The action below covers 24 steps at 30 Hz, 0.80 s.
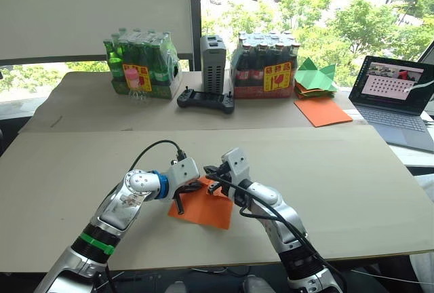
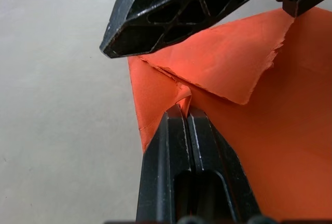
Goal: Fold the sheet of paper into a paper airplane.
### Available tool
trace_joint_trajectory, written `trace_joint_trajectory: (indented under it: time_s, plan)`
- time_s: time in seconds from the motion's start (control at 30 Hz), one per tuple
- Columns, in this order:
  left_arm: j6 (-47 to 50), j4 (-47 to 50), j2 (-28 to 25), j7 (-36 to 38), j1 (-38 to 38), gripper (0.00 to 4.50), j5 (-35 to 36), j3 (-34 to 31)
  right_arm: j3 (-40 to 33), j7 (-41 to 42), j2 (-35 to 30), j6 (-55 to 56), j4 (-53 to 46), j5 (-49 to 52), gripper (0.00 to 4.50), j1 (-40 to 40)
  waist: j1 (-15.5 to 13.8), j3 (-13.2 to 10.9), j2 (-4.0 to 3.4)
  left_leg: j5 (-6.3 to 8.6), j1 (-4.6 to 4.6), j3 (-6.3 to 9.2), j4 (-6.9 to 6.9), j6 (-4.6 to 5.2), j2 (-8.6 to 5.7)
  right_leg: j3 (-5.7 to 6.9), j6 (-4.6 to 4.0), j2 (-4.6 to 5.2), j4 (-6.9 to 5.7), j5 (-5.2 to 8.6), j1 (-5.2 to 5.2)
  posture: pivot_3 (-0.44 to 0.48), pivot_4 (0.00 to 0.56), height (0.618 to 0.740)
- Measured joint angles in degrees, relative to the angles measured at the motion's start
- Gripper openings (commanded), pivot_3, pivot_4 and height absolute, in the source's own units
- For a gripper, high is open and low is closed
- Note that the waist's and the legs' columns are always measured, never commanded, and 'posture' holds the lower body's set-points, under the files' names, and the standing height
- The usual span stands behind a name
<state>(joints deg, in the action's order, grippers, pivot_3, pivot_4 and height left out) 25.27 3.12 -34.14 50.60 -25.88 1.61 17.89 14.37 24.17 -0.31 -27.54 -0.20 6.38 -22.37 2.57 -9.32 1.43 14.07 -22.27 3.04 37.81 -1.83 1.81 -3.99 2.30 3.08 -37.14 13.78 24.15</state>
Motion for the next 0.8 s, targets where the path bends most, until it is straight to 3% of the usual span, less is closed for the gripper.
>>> trace_joint_trajectory:
  time_s: [0.37,0.47,0.73,0.8]
  plan:
    - [1.1,-0.1,0.8,0.1,0.0,0.03,0.4,-0.4,1.9,0.9,-0.3,1.4,3.4,-1.0,0.00,0.3,-0.1,0.0,0.00,0.00,0.03,0.00,0.01,0.00,-0.01,0.00,0.00,0.00,-0.01,0.00,-0.03,0.000,0.150,0.740]
    - [2.3,-0.1,1.2,0.7,0.0,0.81,1.6,-1.1,2.1,0.7,-0.3,1.8,3.6,-1.3,0.00,0.2,0.0,0.0,0.00,0.00,0.03,0.00,0.01,0.00,0.00,0.00,0.00,0.00,-0.01,0.00,-0.02,0.000,0.150,0.740]
    - [7.8,0.3,1.7,2.7,0.1,3.52,6.2,-3.1,2.3,0.7,-0.4,1.9,3.7,-1.8,0.00,0.1,0.1,0.0,0.00,0.00,0.02,0.01,0.01,0.00,0.01,0.00,0.00,-0.01,-0.01,0.00,-0.01,0.000,0.150,0.740]
    - [8.6,0.4,0.8,3.4,0.1,3.52,7.3,-3.5,2.5,0.7,-0.4,2.0,3.7,-1.9,0.00,0.1,0.1,0.0,0.00,0.00,0.02,0.01,0.00,0.00,0.02,0.00,0.00,-0.02,-0.02,0.00,0.00,0.000,0.150,0.740]
